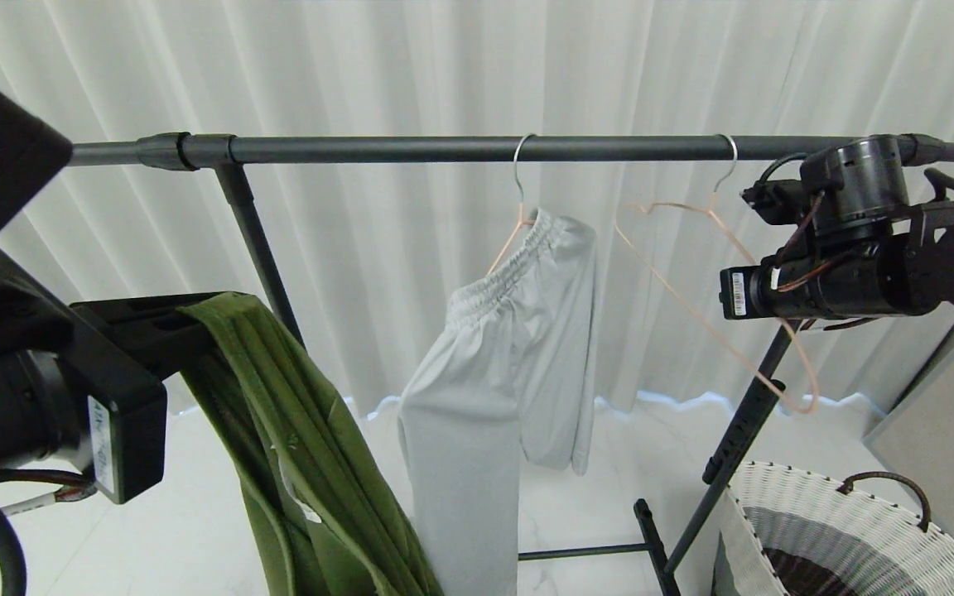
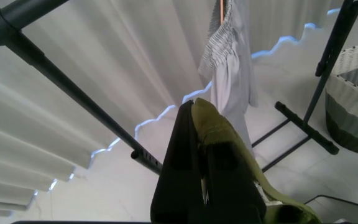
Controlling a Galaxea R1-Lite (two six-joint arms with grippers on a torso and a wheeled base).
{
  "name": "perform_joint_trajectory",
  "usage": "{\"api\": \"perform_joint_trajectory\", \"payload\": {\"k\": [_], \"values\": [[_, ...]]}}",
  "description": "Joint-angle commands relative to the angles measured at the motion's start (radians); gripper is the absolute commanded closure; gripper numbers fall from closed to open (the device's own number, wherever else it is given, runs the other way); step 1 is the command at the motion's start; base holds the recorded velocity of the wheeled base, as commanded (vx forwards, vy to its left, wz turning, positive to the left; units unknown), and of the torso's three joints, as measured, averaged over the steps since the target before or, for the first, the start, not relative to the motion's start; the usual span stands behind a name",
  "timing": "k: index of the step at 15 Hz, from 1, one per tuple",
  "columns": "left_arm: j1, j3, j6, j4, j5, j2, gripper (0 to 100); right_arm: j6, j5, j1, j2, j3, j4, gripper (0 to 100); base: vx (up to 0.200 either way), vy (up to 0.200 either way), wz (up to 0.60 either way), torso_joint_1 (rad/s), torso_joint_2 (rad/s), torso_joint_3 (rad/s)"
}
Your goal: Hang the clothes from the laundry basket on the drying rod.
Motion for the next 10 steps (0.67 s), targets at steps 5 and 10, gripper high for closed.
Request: {"api": "perform_joint_trajectory", "payload": {"k": [5,10], "values": [[0.0,0.003,0.0,0.0,0.001,0.0,100,0.0,-0.002,0.001,-0.026,0.004,0.001,100,0.0,0.0,0.0,0.0,0.0,0.0],[0.0,0.023,0.007,0.0,0.001,-0.012,100,-0.009,-0.011,0.001,-0.101,0.01,-0.009,100,0.0,0.0,0.0,0.0,0.0,0.0]]}}
